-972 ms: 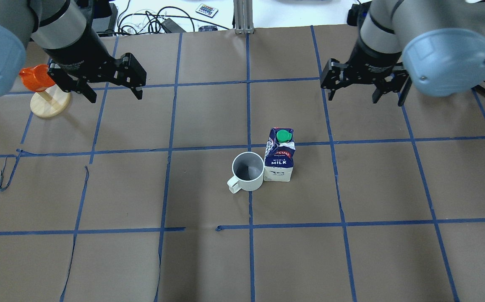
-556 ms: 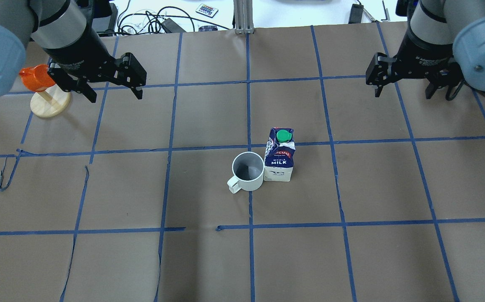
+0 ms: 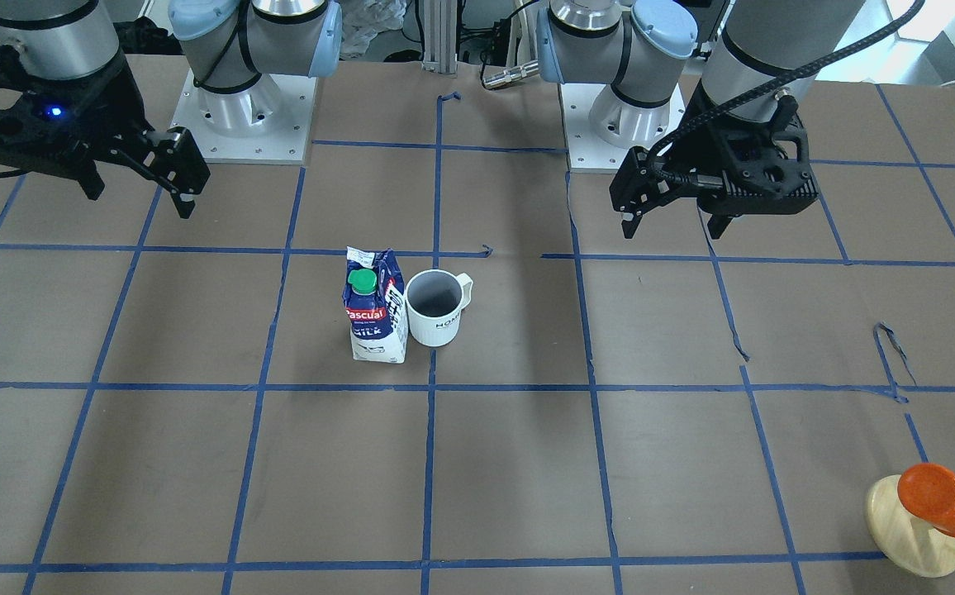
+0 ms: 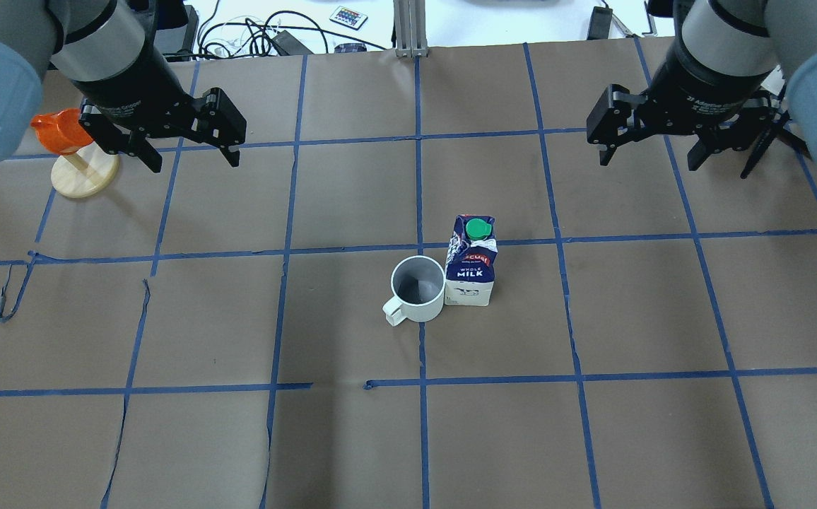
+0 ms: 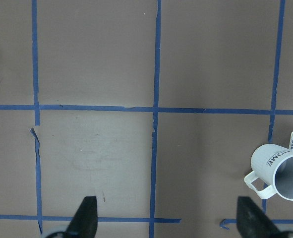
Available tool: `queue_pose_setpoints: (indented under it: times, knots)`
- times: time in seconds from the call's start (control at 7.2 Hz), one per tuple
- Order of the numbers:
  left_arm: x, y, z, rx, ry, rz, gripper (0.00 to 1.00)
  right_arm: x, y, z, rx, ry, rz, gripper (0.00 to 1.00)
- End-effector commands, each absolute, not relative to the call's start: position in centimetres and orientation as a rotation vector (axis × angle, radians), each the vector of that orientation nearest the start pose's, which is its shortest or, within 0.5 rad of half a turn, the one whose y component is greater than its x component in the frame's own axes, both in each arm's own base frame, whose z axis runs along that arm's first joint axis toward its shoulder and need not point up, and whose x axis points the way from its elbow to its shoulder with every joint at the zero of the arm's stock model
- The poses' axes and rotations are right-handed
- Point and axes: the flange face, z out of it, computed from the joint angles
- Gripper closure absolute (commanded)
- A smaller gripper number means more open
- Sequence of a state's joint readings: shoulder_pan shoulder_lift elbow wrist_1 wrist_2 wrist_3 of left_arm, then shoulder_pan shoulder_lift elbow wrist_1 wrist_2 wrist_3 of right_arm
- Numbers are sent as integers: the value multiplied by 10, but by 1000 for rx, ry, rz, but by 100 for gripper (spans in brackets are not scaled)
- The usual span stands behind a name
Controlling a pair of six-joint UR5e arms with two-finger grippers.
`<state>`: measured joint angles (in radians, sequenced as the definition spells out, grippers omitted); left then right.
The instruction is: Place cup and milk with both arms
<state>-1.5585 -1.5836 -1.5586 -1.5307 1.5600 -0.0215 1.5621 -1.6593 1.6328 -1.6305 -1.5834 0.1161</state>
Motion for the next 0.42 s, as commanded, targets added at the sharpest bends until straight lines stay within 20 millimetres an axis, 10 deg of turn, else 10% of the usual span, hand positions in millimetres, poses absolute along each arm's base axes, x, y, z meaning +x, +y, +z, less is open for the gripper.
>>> queue_pose_setpoints:
  times: [0.0,0.28]
  knots:
    - [-128,-503,492,-53,3151,-63,0,137,-456,512,166,3127,-158,0]
    - [-127,-500,492,-55,3151,-63,0,137,-458,507,163,3128,-149,0]
